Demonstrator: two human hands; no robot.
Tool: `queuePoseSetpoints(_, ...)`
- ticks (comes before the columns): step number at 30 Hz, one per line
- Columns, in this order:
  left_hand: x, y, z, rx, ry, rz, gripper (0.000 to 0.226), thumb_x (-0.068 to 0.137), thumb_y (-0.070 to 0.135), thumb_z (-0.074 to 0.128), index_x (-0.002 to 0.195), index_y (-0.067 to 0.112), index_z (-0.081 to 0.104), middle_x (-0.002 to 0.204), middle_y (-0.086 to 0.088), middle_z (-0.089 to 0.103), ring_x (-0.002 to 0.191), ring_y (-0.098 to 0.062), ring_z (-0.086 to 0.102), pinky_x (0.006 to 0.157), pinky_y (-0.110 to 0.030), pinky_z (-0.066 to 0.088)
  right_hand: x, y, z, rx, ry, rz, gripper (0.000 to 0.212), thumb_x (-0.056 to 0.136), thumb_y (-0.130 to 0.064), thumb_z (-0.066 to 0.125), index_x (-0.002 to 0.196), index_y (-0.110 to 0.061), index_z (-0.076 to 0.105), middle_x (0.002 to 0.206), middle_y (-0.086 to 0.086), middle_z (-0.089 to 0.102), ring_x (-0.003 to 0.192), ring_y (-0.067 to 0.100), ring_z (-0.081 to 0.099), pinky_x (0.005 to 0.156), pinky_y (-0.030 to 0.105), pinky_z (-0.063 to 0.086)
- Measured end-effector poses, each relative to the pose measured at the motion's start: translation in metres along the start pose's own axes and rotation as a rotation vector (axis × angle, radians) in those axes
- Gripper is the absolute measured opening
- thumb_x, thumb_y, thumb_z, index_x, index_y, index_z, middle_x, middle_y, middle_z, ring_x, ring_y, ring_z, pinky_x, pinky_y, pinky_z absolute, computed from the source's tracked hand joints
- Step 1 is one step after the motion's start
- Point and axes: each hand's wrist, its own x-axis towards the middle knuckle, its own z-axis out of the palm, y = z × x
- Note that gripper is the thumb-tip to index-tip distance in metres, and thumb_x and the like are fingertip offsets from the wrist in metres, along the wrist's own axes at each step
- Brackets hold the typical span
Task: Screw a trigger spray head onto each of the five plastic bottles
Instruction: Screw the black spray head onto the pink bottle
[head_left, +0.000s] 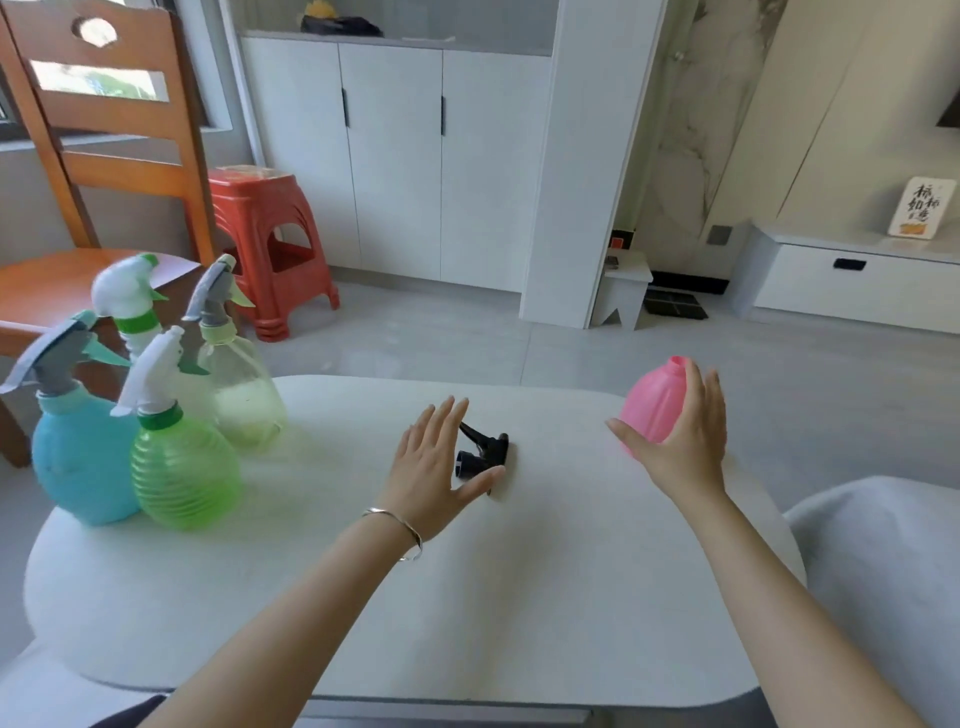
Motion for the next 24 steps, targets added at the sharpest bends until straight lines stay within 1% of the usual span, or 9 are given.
queuePoseSetpoints(1, 0.001, 0.000, 0.002, -0.010, 0.004, 0.000, 0.102, 0.066, 0.080, 0.021, 0.149, 0.023, 0.005, 0.159, 0.004, 0.009, 0.147, -0.017, 0.002, 0.119, -0.033, 0.006, 0.000, 0.008, 0.002, 0.012, -0.009, 0.030, 0.112, 0.063, -0.046, 0.081, 0.149, -0.025, 0.012, 0.160, 0.009, 0.005, 0.147, 0.025, 0.004, 0.117, 0.046, 0.012)
queuePoseSetpoints(4, 0.004, 0.000, 0.007, -0.029, -0.002, 0.000, 0.099, 0.068, 0.077, 0.020, 0.149, 0.023, 0.007, 0.159, 0.004, 0.010, 0.147, -0.017, 0.002, 0.118, -0.031, 0.005, 0.002, 0.024, 0.009, 0.078, -0.037, 0.132, 0.119, 0.066, -0.041, 0.081, 0.150, -0.018, 0.001, 0.160, 0.008, 0.001, 0.148, 0.022, 0.001, 0.118, 0.043, 0.010)
queuePoseSetpoints(6, 0.007, -0.001, 0.010, -0.035, -0.002, -0.001, 0.099, 0.068, 0.077, 0.021, 0.149, 0.022, 0.008, 0.159, 0.003, 0.011, 0.147, -0.017, 0.003, 0.118, -0.030, 0.005, 0.007, 0.032, 0.012, 0.132, -0.028, 0.171, 0.117, 0.067, -0.037, 0.081, 0.150, -0.017, 0.000, 0.160, 0.006, 0.005, 0.147, 0.022, 0.005, 0.118, 0.042, 0.014)
queuePoseSetpoints(11, 0.012, -0.004, 0.016, -0.072, -0.004, -0.038, 0.099, 0.068, 0.077, 0.021, 0.149, 0.021, 0.011, 0.159, 0.002, 0.013, 0.146, -0.017, 0.005, 0.119, -0.030, 0.007, 0.021, 0.046, 0.021, 0.256, -0.031, 0.305, 0.109, 0.070, -0.031, 0.080, 0.150, -0.018, 0.007, 0.157, 0.006, 0.016, 0.142, 0.027, 0.024, 0.111, 0.041, 0.027)
queuePoseSetpoints(15, 0.014, -0.005, 0.021, -0.086, -0.017, -0.058, 0.099, 0.068, 0.077, 0.022, 0.149, 0.022, 0.011, 0.159, 0.003, 0.012, 0.146, -0.016, 0.004, 0.119, -0.031, 0.007, 0.024, 0.049, 0.031, 0.298, -0.011, 0.343, 0.103, 0.070, -0.026, 0.080, 0.148, -0.014, 0.015, 0.150, 0.010, 0.028, 0.133, 0.030, 0.036, 0.102, 0.037, 0.034)
queuePoseSetpoints(17, 0.015, -0.004, 0.023, -0.090, -0.023, -0.058, 0.098, 0.068, 0.078, 0.022, 0.149, 0.023, 0.010, 0.159, 0.003, 0.011, 0.146, -0.015, 0.003, 0.119, -0.031, 0.006, 0.024, 0.048, 0.032, 0.301, 0.014, 0.341, 0.098, 0.069, -0.024, 0.081, 0.145, -0.012, 0.021, 0.146, 0.011, 0.034, 0.129, 0.030, 0.041, 0.097, 0.034, 0.036)
queuePoseSetpoints(20, 0.015, -0.003, 0.024, -0.092, -0.027, -0.052, 0.098, 0.068, 0.077, 0.022, 0.149, 0.023, 0.010, 0.159, 0.003, 0.012, 0.146, -0.016, 0.003, 0.119, -0.031, 0.006, 0.023, 0.044, 0.032, 0.301, 0.026, 0.334, 0.093, 0.066, -0.026, 0.083, 0.140, -0.012, 0.029, 0.140, 0.011, 0.041, 0.123, 0.030, 0.046, 0.094, 0.034, 0.040)
queuePoseSetpoints(24, 0.011, -0.001, 0.022, -0.102, -0.009, -0.032, 0.098, 0.069, 0.077, 0.024, 0.149, 0.021, 0.011, 0.158, 0.002, 0.014, 0.146, -0.016, 0.005, 0.119, -0.030, 0.007, 0.018, 0.015, 0.032, 0.383, -0.038, 0.277, 0.088, 0.063, -0.028, 0.085, 0.135, -0.017, 0.034, 0.129, 0.003, 0.048, 0.114, 0.023, 0.051, 0.090, 0.034, 0.044)
